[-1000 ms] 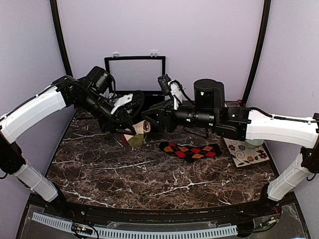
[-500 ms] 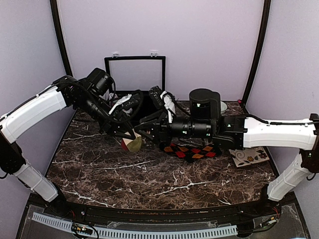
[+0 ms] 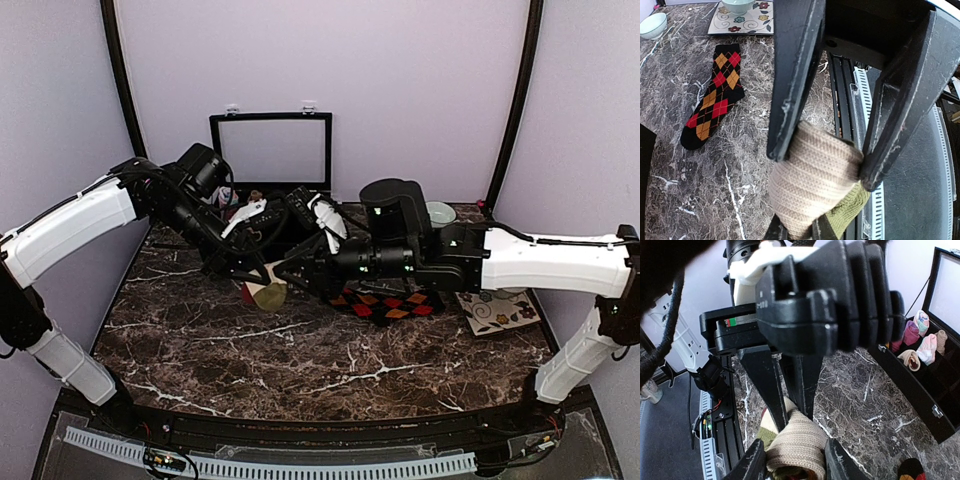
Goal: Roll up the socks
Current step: Adjust the sock.
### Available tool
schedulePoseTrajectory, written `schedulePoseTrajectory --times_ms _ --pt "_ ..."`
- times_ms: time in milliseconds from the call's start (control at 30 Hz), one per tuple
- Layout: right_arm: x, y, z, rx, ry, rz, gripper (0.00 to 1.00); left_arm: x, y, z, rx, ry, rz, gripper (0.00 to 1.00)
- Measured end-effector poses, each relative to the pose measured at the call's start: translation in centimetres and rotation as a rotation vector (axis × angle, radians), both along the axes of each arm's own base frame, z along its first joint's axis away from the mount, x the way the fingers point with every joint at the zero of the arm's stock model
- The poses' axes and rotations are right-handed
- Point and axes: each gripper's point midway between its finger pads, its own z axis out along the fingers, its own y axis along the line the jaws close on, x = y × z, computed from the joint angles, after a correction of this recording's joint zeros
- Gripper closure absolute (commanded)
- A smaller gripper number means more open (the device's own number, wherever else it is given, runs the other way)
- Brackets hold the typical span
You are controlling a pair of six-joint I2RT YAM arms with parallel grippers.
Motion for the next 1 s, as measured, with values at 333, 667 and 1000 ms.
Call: schedulePoseTrajectory --times_ms 333,667,1000 --pt "-0.4 0.8 -0.2 0.018 0.001 0.039 0.48 -0.5 0.1 0.0 -0.005 0.012 -0.021 1.00" --pt "0.3 1.5 -1.9 0.008 0.007 0.036 0.11 0.1 0.6 -0.2 0.019 -0.020 -0.011 1.00" --pt "0.5 -1.7 -3.2 0.006 0.038 -0.028 0.00 -0.9 -0.1 2.0 -0.068 -0.011 -0.061 1.00"
